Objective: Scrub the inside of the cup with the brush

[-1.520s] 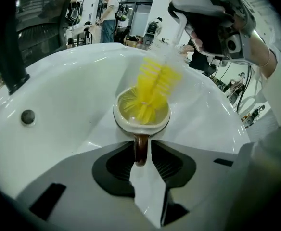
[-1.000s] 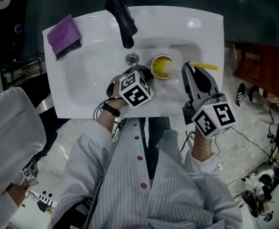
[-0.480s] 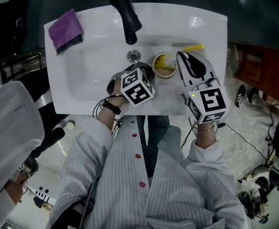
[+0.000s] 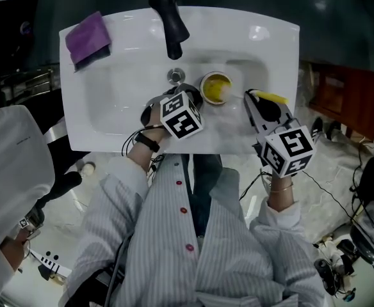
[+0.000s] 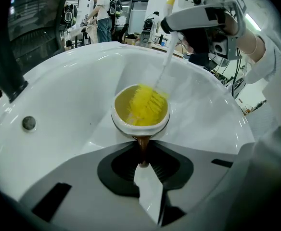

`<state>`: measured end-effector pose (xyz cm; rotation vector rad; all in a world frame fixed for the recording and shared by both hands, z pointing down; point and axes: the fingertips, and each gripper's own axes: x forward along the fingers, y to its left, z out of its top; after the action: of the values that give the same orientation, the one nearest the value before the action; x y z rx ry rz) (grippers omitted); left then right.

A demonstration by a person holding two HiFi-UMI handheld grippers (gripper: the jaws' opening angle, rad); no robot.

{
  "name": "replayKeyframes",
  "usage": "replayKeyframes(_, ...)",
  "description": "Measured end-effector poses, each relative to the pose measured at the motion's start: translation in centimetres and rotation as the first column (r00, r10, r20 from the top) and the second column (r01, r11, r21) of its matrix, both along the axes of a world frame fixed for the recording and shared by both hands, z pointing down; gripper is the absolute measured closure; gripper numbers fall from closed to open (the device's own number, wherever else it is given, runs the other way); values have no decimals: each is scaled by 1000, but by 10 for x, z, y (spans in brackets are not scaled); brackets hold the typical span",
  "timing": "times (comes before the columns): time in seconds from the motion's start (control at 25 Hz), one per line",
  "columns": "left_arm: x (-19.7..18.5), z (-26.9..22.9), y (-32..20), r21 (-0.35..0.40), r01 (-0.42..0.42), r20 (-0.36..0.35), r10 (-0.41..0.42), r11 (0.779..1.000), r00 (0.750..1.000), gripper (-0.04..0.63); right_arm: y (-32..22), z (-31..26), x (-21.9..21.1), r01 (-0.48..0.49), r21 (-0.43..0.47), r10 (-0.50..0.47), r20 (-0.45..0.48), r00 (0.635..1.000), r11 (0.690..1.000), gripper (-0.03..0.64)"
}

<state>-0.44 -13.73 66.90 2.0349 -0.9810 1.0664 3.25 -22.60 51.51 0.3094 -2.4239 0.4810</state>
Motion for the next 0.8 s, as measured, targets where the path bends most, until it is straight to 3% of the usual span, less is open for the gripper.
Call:
replayKeyframes(0.2,-1,1,0,0,0,8,0,1000,1000,531,14,7,8,-82,-159,90,42,995,984,561)
replayKeyframes(0.36,-2,7,3,-16,-4,24,4,1000,1000,531,18,2,0,-128,-205,149,88,985,970,560)
replayKeyframes(0.8,-5,9,7,-20,0,39,1,1000,999,531,24,-13,-59,-56,13,55,111,992,998,560)
